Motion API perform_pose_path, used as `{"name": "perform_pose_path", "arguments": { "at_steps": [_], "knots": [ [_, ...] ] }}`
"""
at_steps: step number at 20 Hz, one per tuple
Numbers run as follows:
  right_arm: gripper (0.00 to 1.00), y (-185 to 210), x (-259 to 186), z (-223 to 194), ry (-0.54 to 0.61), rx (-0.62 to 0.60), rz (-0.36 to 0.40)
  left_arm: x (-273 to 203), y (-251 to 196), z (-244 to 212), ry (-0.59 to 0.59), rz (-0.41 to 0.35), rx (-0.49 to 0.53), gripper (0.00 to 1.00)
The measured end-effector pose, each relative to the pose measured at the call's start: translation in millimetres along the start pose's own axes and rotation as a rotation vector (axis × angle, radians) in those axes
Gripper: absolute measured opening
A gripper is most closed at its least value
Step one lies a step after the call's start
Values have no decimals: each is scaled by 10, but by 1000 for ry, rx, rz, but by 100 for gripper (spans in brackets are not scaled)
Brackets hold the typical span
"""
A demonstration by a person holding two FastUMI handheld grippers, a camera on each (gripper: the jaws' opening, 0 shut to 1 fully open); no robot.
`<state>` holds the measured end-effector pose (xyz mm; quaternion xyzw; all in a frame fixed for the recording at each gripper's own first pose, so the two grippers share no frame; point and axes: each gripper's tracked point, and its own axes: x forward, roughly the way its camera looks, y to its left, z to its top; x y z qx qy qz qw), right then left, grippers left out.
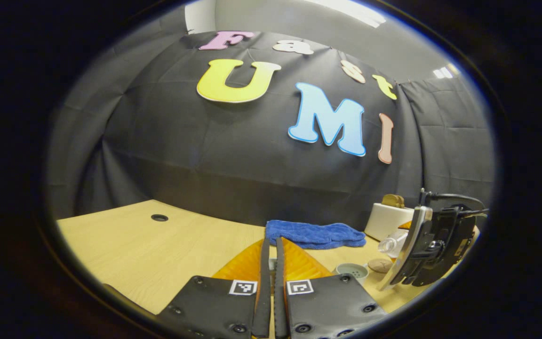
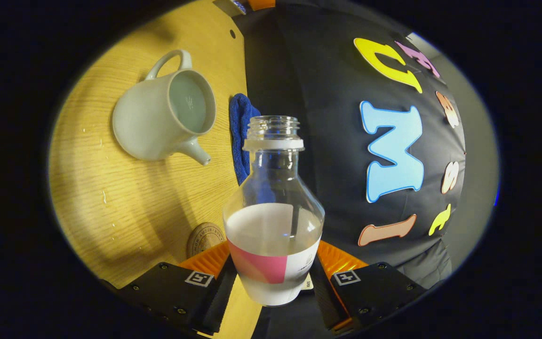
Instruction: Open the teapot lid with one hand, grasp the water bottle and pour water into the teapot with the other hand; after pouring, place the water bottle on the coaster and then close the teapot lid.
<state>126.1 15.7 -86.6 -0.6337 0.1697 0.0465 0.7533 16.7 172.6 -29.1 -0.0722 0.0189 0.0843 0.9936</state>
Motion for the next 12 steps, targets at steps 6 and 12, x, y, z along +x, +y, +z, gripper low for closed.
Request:
{"name": "perform_pose_path", "arguments": {
  "at_steps": [6,12],
  "knots": [
    [77,-95,23,150,-31,-143,-53,15,1,-54,16,-2,-1,10],
    [77,-150,-43,278,-62,-313,-128,14,54,-20,8,6,-21,10]
  ]
}}
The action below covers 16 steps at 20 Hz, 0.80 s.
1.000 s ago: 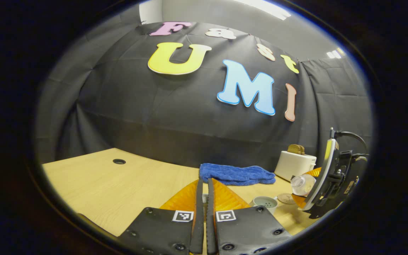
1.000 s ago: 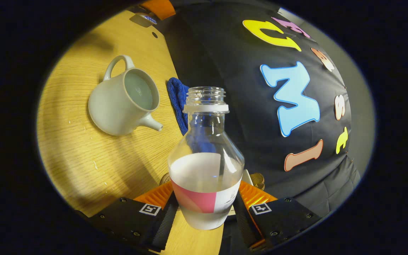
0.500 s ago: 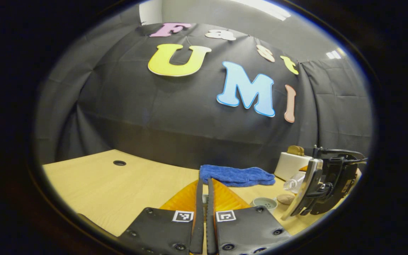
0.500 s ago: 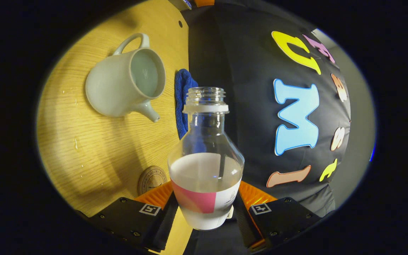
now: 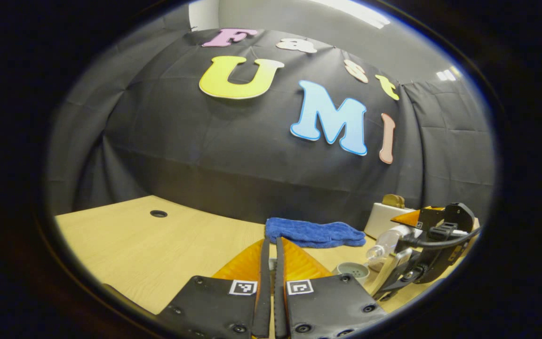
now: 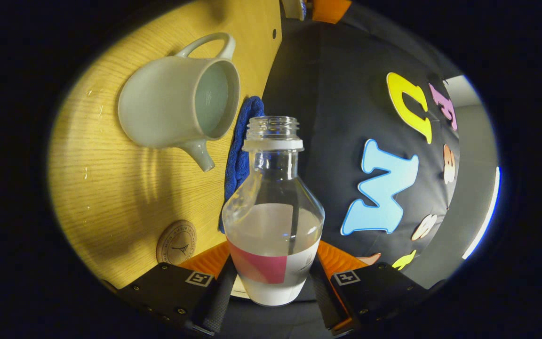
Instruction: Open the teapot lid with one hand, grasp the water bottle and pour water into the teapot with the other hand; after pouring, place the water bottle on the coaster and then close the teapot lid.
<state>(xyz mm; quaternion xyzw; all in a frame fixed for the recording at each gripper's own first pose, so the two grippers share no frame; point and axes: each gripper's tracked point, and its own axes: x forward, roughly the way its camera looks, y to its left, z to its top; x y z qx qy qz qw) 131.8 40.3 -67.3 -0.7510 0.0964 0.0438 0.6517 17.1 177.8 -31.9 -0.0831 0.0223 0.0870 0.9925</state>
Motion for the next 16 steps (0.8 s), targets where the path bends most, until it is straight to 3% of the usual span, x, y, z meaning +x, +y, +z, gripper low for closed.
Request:
{"name": "perform_pose_path", "arguments": {
  "at_steps": [7,16],
  "knots": [
    [77,-93,-51,115,-33,-156,-52,-8,12,-27,9,3,-18,10],
    [77,-178,-88,163,-47,-215,-100,2,13,-30,12,2,-29,10]
  ]
}}
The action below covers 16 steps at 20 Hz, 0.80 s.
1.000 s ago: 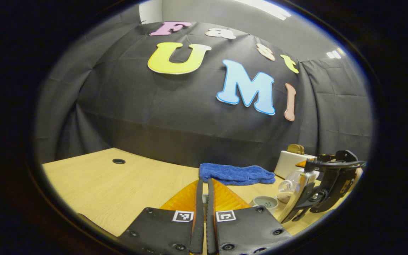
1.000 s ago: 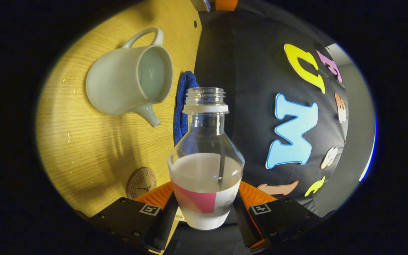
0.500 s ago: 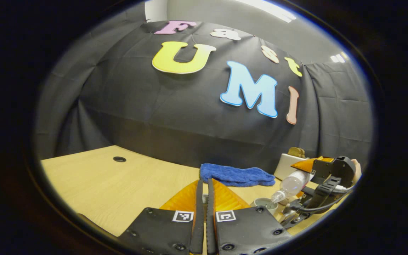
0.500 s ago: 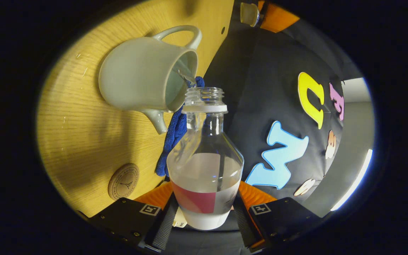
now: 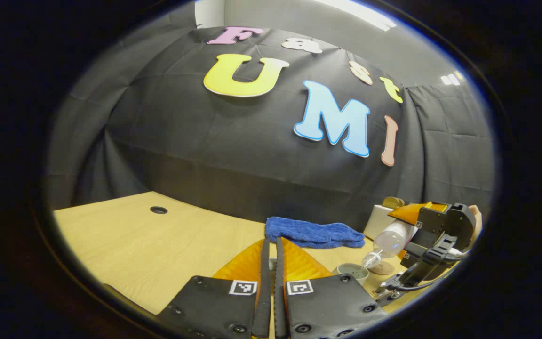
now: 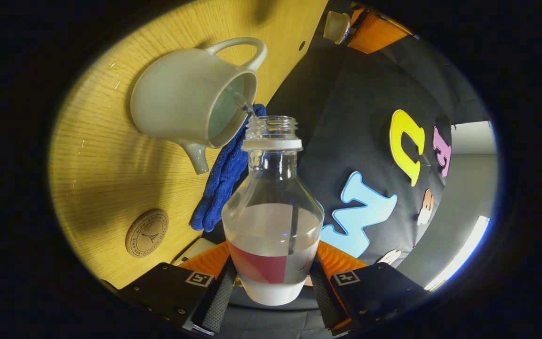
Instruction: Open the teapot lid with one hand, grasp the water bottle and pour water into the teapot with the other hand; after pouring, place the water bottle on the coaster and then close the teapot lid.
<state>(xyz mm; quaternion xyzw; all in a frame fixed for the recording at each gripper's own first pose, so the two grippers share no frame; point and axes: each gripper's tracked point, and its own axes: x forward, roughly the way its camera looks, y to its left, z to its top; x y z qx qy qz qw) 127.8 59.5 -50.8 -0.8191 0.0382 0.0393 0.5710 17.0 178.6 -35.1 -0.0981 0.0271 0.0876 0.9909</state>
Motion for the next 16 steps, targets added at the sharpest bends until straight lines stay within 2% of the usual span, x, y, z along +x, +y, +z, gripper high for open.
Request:
{"name": "perform_pose_path", "arguments": {
  "at_steps": [15,16],
  "knots": [
    [77,-180,61,-5,-19,-111,-39,-5,8,-17,5,6,-32,10],
    [75,-191,73,5,-22,-118,-42,-9,11,-16,4,9,-34,10]
  ]
}}
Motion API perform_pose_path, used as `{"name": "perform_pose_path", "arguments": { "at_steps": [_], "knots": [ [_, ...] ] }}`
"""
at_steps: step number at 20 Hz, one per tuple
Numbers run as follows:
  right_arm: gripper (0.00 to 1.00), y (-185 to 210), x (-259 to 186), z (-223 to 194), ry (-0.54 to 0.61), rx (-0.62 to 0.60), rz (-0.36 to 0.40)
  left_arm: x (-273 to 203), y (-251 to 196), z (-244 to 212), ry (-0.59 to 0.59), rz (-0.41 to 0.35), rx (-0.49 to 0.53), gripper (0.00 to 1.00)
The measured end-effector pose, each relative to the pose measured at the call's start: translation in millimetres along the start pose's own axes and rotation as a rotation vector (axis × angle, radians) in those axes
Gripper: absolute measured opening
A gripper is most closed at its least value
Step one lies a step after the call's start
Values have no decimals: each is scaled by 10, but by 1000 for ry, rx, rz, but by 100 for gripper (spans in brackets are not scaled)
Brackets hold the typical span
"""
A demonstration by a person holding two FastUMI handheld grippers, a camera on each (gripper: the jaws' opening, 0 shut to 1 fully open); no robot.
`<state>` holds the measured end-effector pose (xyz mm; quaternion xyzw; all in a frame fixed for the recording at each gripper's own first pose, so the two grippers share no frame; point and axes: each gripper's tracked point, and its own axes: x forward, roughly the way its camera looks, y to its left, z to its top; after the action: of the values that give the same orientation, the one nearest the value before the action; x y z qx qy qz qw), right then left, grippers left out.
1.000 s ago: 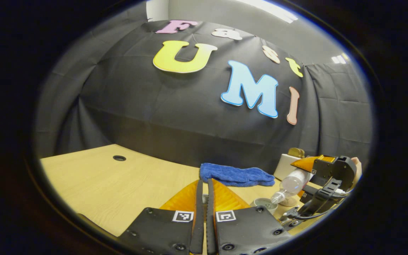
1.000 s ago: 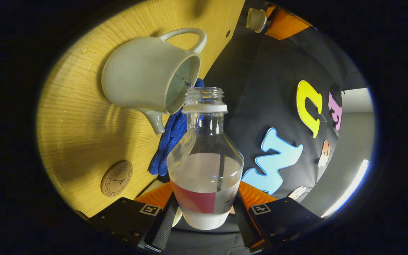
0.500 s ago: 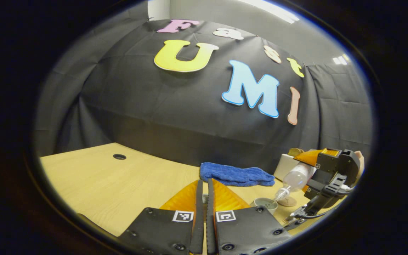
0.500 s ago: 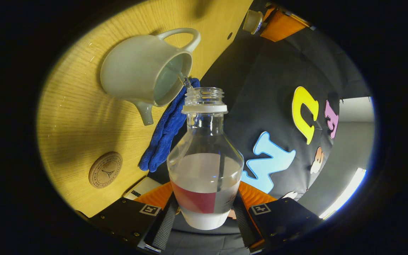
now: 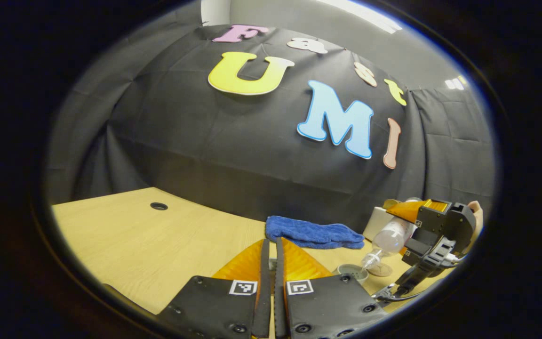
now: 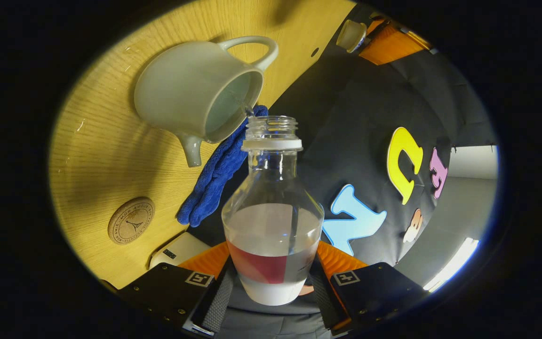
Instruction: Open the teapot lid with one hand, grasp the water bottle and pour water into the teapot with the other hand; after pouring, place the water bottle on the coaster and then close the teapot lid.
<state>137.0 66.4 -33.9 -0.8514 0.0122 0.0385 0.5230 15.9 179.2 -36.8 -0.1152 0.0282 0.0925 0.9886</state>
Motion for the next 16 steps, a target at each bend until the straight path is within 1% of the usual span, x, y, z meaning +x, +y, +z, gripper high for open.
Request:
{"name": "perform_pose_path", "arguments": {
  "at_steps": [1,11,16],
  "knots": [
    [77,-12,-1,6,-2,-7,-7,-1,-2,8,0,1,-2,10],
    [77,-157,58,0,-11,-87,-68,2,6,-19,18,4,-6,10],
    [77,-158,57,-3,-13,-86,-78,4,9,-29,19,4,-6,10]
  ]
}}
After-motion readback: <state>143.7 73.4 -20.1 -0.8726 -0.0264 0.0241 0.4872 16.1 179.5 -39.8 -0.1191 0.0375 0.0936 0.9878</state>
